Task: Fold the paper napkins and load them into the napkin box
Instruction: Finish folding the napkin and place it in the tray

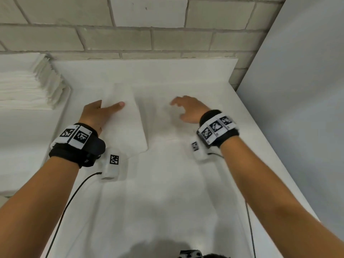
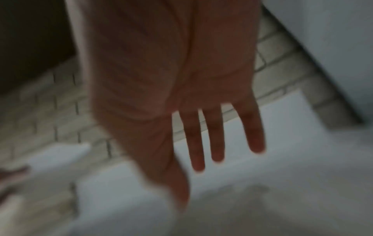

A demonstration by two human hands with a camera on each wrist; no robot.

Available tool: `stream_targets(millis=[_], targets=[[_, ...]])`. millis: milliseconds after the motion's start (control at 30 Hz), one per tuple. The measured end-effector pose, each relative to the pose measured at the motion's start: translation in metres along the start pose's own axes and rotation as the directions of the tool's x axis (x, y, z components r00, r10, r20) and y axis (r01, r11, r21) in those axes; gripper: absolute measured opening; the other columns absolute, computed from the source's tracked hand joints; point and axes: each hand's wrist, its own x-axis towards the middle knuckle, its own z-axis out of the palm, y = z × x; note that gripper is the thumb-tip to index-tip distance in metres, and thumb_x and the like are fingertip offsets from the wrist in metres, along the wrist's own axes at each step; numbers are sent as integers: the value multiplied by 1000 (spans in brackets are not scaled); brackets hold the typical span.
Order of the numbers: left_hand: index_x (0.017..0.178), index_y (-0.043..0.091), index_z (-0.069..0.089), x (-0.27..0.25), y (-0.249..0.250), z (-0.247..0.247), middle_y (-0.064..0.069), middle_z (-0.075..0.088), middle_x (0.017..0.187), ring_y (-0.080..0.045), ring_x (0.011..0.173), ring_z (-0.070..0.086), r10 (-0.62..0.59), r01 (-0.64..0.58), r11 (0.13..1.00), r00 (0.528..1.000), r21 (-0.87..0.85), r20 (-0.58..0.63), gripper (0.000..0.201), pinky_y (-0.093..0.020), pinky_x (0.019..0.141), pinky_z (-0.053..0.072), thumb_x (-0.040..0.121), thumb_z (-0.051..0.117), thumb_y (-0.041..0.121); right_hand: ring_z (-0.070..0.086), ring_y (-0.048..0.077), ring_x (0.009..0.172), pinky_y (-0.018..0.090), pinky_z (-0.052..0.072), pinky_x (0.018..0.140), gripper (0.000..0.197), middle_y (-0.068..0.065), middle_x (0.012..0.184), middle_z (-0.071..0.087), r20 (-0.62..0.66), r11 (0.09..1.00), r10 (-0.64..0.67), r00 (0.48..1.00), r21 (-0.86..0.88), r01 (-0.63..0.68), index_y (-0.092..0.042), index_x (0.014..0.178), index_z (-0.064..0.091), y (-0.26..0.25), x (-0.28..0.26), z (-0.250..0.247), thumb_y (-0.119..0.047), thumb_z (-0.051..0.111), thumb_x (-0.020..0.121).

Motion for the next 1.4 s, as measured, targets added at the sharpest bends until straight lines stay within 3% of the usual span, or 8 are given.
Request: stream_targets(millis=[133, 400, 633, 800, 933, 1167, 1333, 1400], targets=[[88, 16, 66, 8, -5, 3, -1, 70, 90, -17, 79, 67, -92, 91, 996, 996, 5, 15, 27, -31, 73, 55, 72, 79, 33, 37, 28, 126, 40, 46, 95, 78, 5, 137, 32, 276, 963, 210, 938, -226, -149, -33, 141, 30, 31, -2, 9, -9, 66, 76], [93, 6, 58, 9, -9, 23, -7, 63, 90, -20, 80, 63, -141, 159, 983, 973, -91, 180, 16, -25, 57, 57, 87, 53, -8, 51, 26, 93, 29, 36, 73, 28, 6, 116, 50, 73, 952, 98, 993, -297, -72, -22, 112, 51, 29, 3, 22, -27, 56, 85], [86, 14, 56, 10, -20, 26, -3, 63, 90, -15, 78, 62, -102, 116, 971, 992, -209, 76, 7, -25, 68, 51, 92, 57, 10, 54, 26, 110, 22, 36, 78, 30, 10, 121, 60, 121, 991, 97, 988, -107, -85, -9, 120, 60, 37, -4, 6, -10, 52, 91], [113, 8, 56, 7, -19, 22, -5, 63, 105, -18, 90, 63, -30, 31, 975, 1000, -219, 7, 21, -29, 80, 52, 93, 55, 12, 57, 19, 97, 20, 37, 76, 23, 6, 105, 65, 34, 989, 129, 991, 73, -131, -9, 108, 68, 38, -6, 2, -14, 63, 87], [85, 16, 59, 1, -20, 23, -3, 62, 89, -23, 86, 62, 4, -8, 995, 999, -95, -35, 10, -37, 87, 52, 93, 54, 15, 53, 14, 85, 14, 38, 64, 17, -3, 82, 60, 0, 972, 133, 991, 196, -130, -10, 94, 70, 33, -6, 3, -17, 73, 79], [146, 35, 19, -18, -17, 38, 6, 39, 143, -15, 119, 48, 237, -237, 971, 971, -6, -10, 70, -29, 102, 39, 91, 42, -2, 47, 1, 61, 4, 32, 48, 15, -9, 65, 53, -159, 897, 132, 978, 438, -50, -13, 81, 66, 12, -13, -13, -22, 77, 76], [104, 19, 69, -39, -3, 58, -7, 65, 119, -23, 110, 61, 65, -52, 994, 989, -98, 134, 24, -41, 100, 46, 82, 63, 26, 48, 0, 61, 7, 37, 55, 18, -11, 65, 53, -240, 838, 74, 968, 541, 70, -19, 69, 61, -28, -21, -10, -22, 79, 73], [93, 8, 70, -45, 1, 63, -12, 71, 99, -26, 91, 67, 13, 23, 983, 981, -182, 196, 43, -38, 85, 54, 71, 71, 45, 51, -3, 61, 4, 38, 57, 15, -14, 65, 56, -237, 864, -6, 972, 488, 124, -14, 76, 67, -49, -23, 1, -25, 77, 74]])
